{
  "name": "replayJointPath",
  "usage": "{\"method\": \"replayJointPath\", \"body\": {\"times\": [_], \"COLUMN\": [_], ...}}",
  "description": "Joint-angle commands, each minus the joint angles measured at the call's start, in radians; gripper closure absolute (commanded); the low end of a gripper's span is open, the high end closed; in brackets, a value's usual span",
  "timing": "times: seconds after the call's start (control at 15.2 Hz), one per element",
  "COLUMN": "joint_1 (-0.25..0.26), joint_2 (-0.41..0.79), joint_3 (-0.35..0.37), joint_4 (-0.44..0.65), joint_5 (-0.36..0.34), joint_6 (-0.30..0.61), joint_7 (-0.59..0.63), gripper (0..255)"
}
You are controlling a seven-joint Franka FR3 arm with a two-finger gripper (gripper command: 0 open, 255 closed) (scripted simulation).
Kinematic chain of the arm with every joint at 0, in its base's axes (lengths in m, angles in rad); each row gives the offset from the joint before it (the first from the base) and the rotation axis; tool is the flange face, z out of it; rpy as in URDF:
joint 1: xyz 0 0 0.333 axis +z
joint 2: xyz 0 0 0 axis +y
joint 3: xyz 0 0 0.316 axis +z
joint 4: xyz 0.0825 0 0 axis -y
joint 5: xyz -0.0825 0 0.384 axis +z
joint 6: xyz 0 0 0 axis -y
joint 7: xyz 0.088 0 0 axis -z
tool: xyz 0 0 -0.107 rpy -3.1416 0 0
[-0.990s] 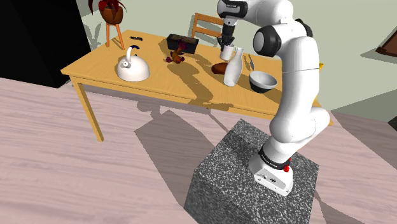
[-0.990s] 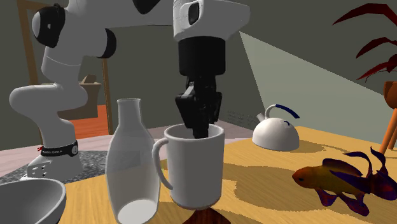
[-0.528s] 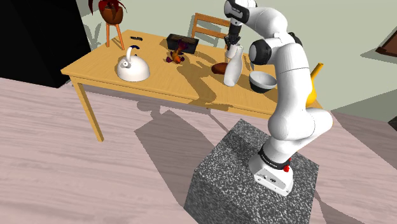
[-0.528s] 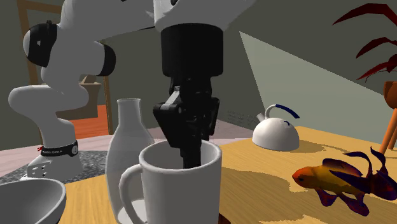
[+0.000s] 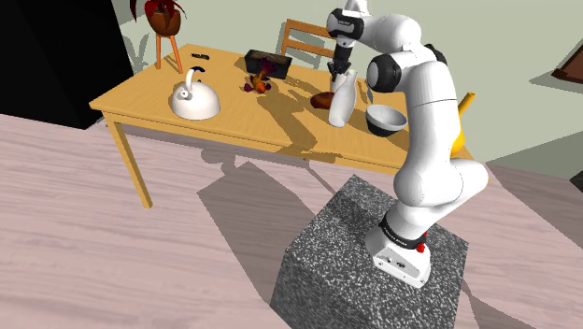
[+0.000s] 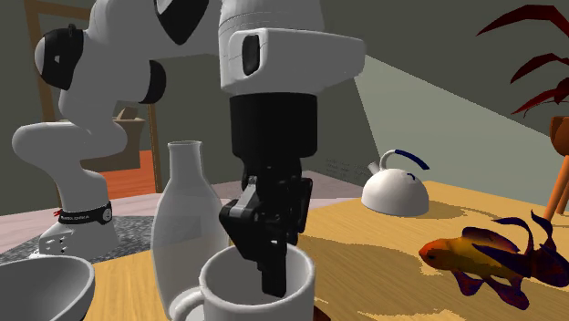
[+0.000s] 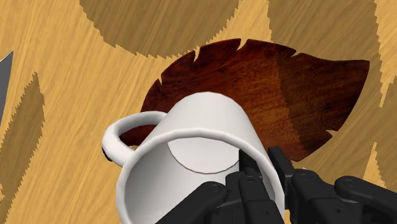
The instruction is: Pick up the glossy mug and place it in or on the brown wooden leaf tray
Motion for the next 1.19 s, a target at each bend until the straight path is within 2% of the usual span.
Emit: {"method": "replayJointPath", "body": {"times": [0.0, 0.4, 0.92, 0.99, 1.12], "joint_1": [0.004, 0.012, 0.012, 0.012, 0.012], "joint_2": [-0.002, -0.001, -0.001, -0.001, -0.001], "joint_3": [0.000, 0.001, 0.001, 0.001, 0.001], "joint_4": [-0.031, -0.111, -0.111, -0.112, -0.112], "joint_5": [0.000, 0.002, 0.002, 0.002, 0.002], "joint_6": [0.030, 0.110, 0.110, 0.110, 0.110], "joint_7": [0.000, -0.003, -0.003, -0.003, -0.003], "gripper": [255, 255, 255, 0, 0]}}
